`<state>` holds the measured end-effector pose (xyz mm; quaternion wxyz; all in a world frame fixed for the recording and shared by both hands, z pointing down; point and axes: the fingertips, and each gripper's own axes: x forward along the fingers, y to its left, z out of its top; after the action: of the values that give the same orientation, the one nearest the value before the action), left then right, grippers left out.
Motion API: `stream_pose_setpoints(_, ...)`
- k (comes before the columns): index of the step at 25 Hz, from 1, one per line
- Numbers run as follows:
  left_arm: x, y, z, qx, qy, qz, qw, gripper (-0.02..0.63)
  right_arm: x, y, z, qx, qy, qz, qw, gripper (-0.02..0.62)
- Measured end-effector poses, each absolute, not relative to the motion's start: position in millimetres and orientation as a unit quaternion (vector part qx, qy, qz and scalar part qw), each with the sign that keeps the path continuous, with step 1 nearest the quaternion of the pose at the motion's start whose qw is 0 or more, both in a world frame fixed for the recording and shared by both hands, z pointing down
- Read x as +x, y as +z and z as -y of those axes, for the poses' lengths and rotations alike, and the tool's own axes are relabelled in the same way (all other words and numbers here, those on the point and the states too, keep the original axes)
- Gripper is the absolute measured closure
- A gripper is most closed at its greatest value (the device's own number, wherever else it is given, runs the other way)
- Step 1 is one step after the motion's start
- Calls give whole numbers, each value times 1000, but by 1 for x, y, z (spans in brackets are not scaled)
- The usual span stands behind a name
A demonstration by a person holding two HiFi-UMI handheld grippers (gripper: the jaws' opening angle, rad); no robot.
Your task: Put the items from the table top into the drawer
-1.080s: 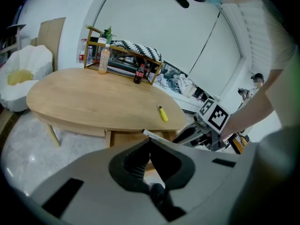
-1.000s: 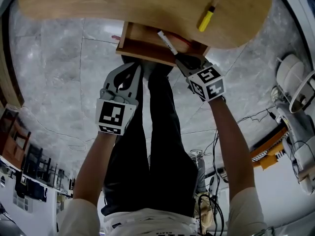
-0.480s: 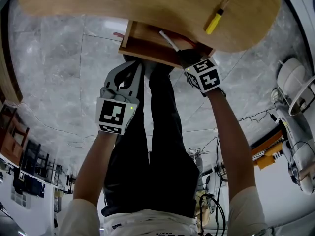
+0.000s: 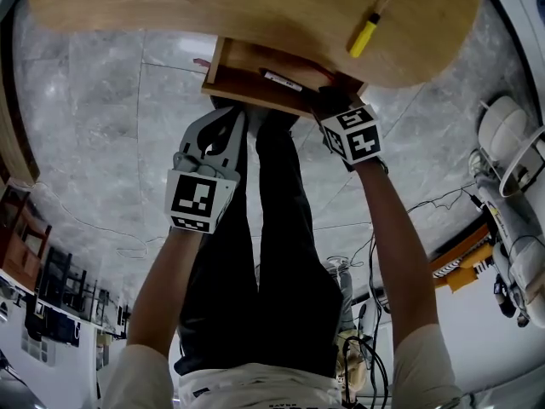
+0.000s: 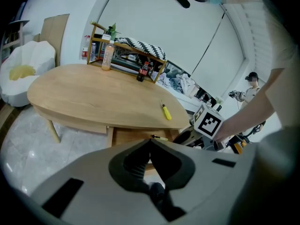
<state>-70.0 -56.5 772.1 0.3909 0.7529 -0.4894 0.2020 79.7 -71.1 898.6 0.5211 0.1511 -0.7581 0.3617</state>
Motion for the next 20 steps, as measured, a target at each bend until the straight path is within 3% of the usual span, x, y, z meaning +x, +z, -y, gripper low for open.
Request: stream_pose_setpoints(20,-48,736,83,771,194,476,376,584,98,819,169,318,331,786,413,482)
